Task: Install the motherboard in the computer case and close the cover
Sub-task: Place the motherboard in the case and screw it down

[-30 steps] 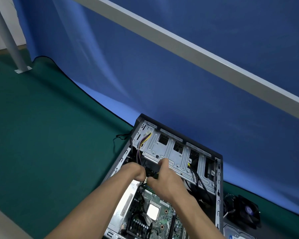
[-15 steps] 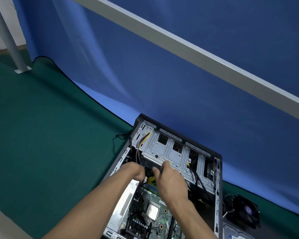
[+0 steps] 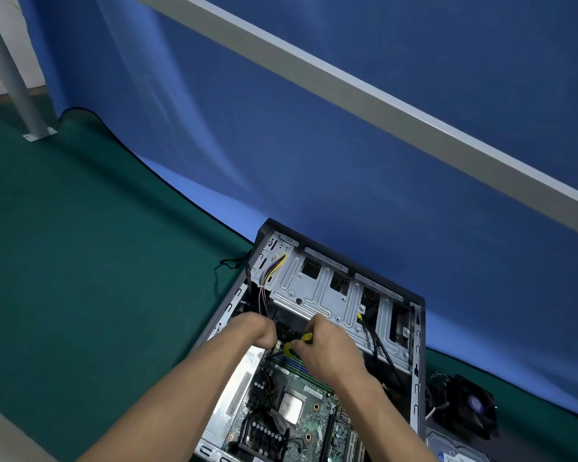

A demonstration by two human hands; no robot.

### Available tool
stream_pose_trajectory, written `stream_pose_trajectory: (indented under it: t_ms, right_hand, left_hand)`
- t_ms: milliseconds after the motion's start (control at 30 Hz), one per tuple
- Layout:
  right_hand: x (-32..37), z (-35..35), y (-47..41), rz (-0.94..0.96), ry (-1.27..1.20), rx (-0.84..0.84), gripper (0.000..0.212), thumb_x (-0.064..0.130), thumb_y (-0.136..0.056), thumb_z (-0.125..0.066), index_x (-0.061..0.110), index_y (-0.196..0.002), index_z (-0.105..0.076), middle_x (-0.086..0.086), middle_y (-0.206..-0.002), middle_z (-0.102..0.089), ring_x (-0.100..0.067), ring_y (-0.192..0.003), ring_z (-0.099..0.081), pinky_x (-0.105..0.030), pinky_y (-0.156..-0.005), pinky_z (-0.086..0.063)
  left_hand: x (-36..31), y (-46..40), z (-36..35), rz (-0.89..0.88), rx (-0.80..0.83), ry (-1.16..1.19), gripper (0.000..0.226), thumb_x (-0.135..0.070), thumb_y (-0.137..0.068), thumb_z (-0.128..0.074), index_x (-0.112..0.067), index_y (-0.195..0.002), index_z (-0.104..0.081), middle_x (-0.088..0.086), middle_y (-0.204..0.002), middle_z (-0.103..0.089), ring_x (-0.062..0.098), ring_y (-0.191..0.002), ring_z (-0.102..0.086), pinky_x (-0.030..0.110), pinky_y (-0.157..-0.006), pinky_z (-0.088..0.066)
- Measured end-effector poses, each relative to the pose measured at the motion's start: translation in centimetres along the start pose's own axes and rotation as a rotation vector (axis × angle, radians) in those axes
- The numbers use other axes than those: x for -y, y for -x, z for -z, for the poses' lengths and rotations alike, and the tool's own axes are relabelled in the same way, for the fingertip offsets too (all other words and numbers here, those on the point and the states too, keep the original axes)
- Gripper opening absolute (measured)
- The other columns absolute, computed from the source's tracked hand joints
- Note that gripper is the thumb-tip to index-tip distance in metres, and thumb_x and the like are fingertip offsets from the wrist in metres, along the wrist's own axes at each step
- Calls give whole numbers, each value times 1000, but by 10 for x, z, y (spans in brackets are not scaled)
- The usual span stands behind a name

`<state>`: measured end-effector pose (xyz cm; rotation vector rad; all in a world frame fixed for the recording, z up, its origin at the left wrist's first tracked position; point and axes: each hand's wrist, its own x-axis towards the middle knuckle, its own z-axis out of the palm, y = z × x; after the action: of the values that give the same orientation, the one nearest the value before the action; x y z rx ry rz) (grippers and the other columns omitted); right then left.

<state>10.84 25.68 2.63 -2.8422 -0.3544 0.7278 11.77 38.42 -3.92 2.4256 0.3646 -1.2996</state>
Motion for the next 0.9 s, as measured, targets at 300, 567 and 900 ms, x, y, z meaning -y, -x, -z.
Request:
stream_pose_trajectory:
  t_ms: [300, 567, 900]
  right_hand:
    - [-13, -5, 10, -103, 3, -85, 37, 47, -94, -47, 14, -105, -57, -6, -101, -67, -25, -93, -63, -29, -68, -42]
    - [-39, -13, 27, -140, -141, -43, 39, 50, -94, -48, 15, -97, -65, -4, -85, -71, -21, -77, -68, -31, -73, -55]
    - [-92, -8, 64, -391, -971, -142, 17, 21, -84, -62, 11, -71, -64, 0, -52, -62, -12, -42, -52, -22, -47, -35]
  left_hand:
    - [2, -5, -5, 1, -23, 80, 46, -12, -99, -27, 3, -142, -32, 18, -151, -29, 31, -135, -36, 37, -104, -38]
    - [7, 6, -8, -120, -317, 58, 28, -22, -93, -41, -9, -82, -63, 6, -86, -64, 21, -81, -62, 29, -69, -45]
    - [16, 35, -37, -275, -765, 149, 41, -31, -95, -41, -16, -59, -52, -4, -54, -53, 15, -52, -51, 27, -59, -46]
